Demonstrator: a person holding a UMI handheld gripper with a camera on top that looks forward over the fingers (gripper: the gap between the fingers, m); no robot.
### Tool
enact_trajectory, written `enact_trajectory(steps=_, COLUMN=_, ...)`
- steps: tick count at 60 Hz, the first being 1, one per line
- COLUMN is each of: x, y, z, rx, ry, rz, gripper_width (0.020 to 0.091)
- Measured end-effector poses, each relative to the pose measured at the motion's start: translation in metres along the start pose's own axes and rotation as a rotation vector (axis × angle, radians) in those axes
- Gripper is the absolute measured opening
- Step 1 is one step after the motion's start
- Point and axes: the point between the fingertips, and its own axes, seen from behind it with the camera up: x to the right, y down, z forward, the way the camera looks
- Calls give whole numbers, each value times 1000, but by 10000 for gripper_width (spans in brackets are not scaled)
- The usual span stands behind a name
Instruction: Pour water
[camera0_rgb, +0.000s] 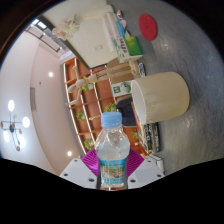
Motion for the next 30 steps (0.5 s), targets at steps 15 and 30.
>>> enact_trajectory(steps=15, x=-4, y=-21, z=13, rx=49, ry=-24, rz=279, gripper_width=299)
enact_trajectory(steps=30, x=2, y=-6, z=9, rx=7, ry=28, rz=156, gripper_width=322)
